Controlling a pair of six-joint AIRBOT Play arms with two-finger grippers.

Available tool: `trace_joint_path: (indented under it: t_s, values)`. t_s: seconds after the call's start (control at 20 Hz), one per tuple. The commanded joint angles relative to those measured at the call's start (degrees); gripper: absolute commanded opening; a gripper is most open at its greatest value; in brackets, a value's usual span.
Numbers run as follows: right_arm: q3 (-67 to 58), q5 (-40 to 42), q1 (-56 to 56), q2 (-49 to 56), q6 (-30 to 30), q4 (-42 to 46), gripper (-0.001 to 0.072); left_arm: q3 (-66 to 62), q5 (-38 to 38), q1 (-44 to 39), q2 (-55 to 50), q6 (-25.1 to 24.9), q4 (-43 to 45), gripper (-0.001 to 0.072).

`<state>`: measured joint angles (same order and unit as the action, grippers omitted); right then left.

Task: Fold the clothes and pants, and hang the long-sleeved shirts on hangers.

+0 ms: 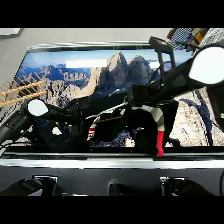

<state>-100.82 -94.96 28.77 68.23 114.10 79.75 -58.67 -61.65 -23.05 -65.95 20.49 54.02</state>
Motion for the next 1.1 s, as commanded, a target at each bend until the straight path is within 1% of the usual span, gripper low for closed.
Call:
trace_joint_path:
  t_s: [0.0,0.1,0.15,0.25,0.3,0.35,0.45,0.5,0.55,0.6,0.65,0.7,0.75,0.8,0.85,0.95,1.05]
  values:
    - [0.0,-0.98,0.0,-2.36,0.02,6.71,0.0507,0.02,0.96,-0.02,-0.04,-0.35,-0.48,0.0029]
    - [0.0,-1.05,-0.02,-3.91,-0.15,10.23,0.0507,0.02,1.31,-0.02,-0.04,-0.35,-0.7,0.0029]
    - [0.0,-1.14,-0.02,-4.74,-0.13,13.55,0.0507,0.02,1.31,-0.02,-0.04,-0.35,-0.7,0.0029]
    - [0.0,-1.99,-0.07,-5.99,-0.11,22.97,0.0509,0.02,1.31,-0.02,-0.04,-0.35,-0.7,0.0029]
    - [0.0,-2.93,-0.26,-6.21,-0.13,26.97,0.0537,0.02,1.31,-0.02,-0.04,-0.35,-0.7,0.0029]
    - [0.0,-4.0,-2.21,-6.23,-0.42,27.52,0.0562,0.02,1.31,-0.02,-0.04,-0.35,-0.7,0.0029]
    - [0.02,-4.2,-9.66,-6.23,-3.48,25.35,0.0562,0.02,1.31,-0.02,-0.04,-0.35,-0.7,0.0029]
    - [0.13,-3.26,-14.93,-6.16,-7.21,22.32,0.0561,0.02,1.31,-0.02,-0.04,-0.35,-0.7,0.0029]
    - [0.79,-1.92,-20.26,-6.14,-13.97,17.14,0.0538,0.02,1.31,-0.02,-0.04,-0.37,-0.7,0.0029]
    - [2.12,-0.96,-25.29,-6.14,-23.1,10.78,0.0487,0.02,1.31,-0.02,-0.04,-0.42,-0.7,0.0029]
    - [3.63,-1.16,-28.48,-6.05,-30.99,4.92,0.0501,0.02,1.31,-0.02,-0.04,-0.55,-0.7,0.0029]
    - [5.42,-0.61,-30.77,-6.08,-36.57,-1.62,0.0557,0.02,1.31,-0.02,-0.04,-0.52,-0.7,0.0029]
    - [7.72,-1.05,-31.19,-6.01,-43.3,-6.97,0.0631,0.02,1.31,-0.02,-0.04,-0.52,-0.68,0.0029]
    - [9.97,-1.25,-30.58,-5.9,-49.37,-9.35,0.0652,0.02,1.31,-0.02,-0.04,-0.52,-0.7,0.003]
    - [12.63,-1.66,-29.11,-5.7,-54.23,-9.03,0.0663,0.02,1.31,0.0,-0.04,-0.52,-0.68,0.003]
    - [17.81,-1.01,-26.16,-4.87,-58.49,-8.24,0.0667,0.02,1.29,0.0,-0.04,-0.52,-0.68,0.003]
    - [23.02,2.51,-23.17,-4.11,-65.02,-8.13,0.0667,0.02,1.29,0.0,-0.04,-0.5,-0.68,0.003]
